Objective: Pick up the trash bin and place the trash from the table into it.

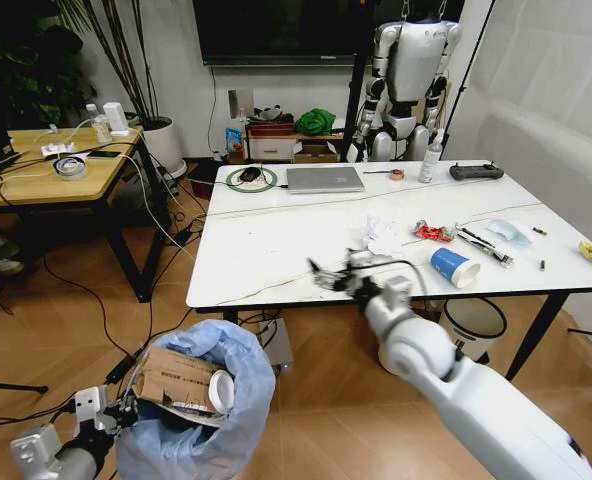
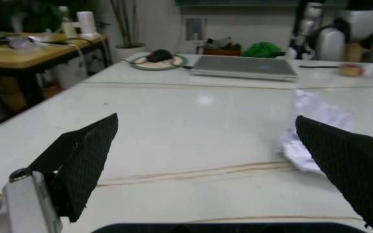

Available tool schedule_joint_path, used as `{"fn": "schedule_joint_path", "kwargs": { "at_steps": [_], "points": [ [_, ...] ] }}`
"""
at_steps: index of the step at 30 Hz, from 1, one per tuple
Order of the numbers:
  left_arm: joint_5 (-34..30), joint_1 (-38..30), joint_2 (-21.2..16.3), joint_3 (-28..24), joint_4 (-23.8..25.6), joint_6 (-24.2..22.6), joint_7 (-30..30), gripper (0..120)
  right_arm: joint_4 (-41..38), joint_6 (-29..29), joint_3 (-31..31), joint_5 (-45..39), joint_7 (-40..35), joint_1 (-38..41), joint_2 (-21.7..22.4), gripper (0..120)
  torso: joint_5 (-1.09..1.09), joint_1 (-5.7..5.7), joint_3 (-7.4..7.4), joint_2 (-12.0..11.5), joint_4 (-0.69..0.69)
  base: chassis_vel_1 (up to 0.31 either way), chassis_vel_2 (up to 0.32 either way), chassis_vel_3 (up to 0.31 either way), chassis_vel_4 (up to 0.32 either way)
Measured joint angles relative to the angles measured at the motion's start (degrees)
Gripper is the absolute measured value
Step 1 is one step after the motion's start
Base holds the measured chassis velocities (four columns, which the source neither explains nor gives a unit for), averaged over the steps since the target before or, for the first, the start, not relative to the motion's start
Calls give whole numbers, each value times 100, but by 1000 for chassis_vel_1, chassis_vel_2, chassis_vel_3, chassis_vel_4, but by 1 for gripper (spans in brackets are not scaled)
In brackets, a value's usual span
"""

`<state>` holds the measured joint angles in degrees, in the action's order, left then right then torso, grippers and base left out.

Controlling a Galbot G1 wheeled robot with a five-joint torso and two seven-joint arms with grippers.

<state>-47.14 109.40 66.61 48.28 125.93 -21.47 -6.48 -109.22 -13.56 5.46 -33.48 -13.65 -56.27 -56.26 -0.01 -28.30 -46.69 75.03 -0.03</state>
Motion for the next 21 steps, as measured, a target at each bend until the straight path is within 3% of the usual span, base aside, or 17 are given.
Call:
{"fn": "schedule_joint_path", "kwargs": {
  "at_steps": [6, 10, 15, 21],
  "points": [
    [-37, 31, -42, 7, 23, 8, 32, 0, 554, -687, 627, 787, 472, 168, -315, 100, 1, 0, 0, 0, 3, 0, 0, 0, 0],
    [-21, 17, -28, -2, 62, 8, 23, 0, 1091, -988, 614, 1378, 744, 650, -451, 100, 1, 0, -1, -1, 4, 0, 0, 0, 0],
    [32, 40, 43, -22, 114, 8, 19, 0, 1735, -655, 355, 1307, 774, 970, -441, 100, 3, 0, -1, 0, 4, 0, 0, 0, 0],
    [76, 62, 116, -11, 163, 9, 18, 0, 2363, -490, 161, 2136, 880, 1229, -609, 100, 2, 0, -1, -1, 3, 0, 0, 0, 0]
  ]
}}
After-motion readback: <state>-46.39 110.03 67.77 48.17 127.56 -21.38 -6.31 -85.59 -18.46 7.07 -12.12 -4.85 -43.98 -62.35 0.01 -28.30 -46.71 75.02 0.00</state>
